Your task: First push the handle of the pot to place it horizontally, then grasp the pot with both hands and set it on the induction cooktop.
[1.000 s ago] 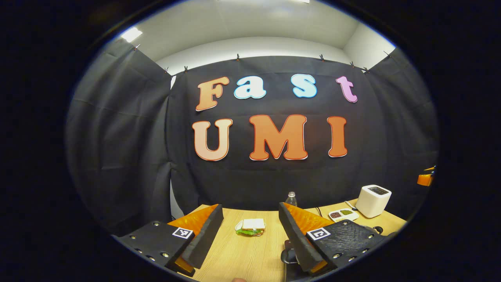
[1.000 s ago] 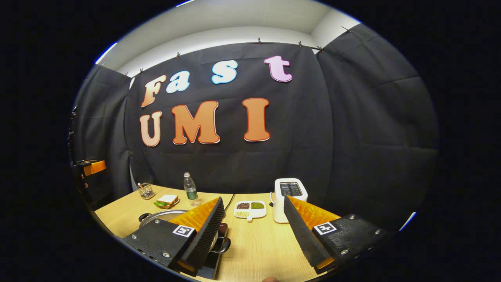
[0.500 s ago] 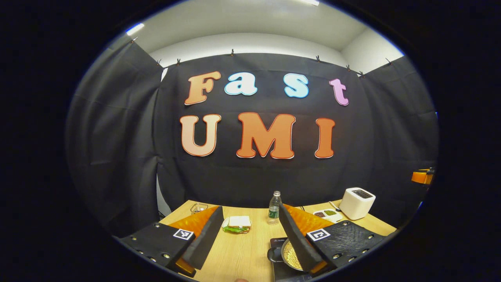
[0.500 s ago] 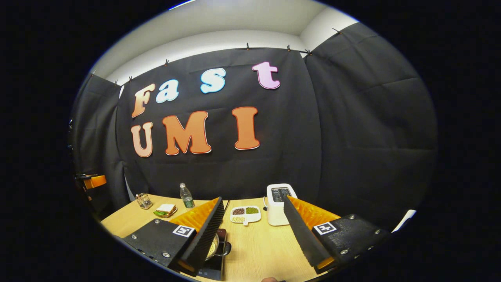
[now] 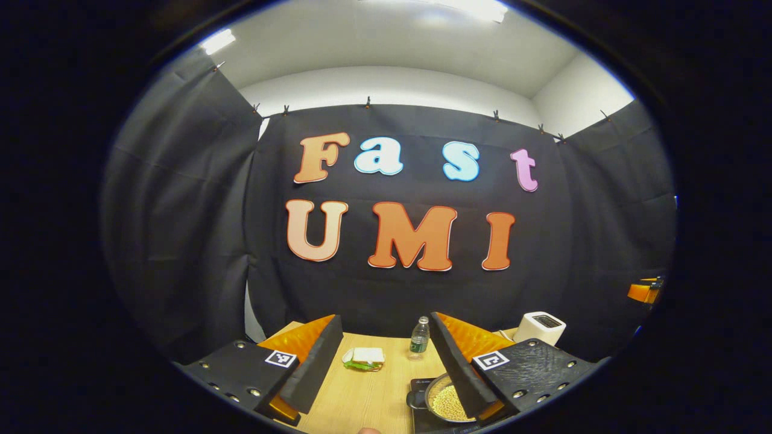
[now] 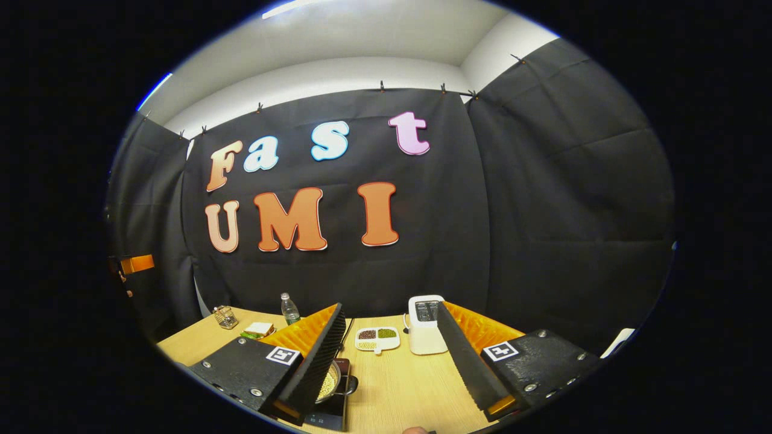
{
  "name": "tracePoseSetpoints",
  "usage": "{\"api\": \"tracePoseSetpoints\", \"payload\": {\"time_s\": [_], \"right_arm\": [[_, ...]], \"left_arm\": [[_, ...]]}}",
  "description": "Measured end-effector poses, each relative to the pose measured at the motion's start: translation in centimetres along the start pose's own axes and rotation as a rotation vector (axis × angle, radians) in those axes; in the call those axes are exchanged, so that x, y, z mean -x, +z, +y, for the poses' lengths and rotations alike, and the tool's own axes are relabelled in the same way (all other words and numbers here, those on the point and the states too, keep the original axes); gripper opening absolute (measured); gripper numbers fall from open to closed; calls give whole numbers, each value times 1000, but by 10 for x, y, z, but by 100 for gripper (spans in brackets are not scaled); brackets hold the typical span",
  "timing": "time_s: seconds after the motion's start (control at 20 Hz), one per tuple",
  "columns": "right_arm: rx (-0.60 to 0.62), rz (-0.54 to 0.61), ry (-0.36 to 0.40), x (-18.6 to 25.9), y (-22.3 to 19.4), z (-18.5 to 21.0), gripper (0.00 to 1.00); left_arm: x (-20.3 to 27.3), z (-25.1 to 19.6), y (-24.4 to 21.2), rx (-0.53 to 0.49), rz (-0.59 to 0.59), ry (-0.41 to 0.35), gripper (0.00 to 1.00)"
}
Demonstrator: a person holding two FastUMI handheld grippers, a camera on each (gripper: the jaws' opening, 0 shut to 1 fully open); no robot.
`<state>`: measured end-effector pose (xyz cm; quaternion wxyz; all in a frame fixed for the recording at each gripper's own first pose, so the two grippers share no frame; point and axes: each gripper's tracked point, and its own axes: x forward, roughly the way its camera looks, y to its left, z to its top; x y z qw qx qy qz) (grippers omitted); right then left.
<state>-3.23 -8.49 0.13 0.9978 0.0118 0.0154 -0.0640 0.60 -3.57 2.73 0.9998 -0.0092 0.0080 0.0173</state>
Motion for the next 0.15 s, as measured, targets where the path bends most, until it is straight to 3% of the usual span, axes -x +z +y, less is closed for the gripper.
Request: {"api": "tracePoseSetpoints", "payload": {"time_s": [0.15], "right_arm": [[11, -26, 1, 17, 13, 2, 95]], "left_arm": [[16, -14, 7, -1, -8, -31, 89]]}}
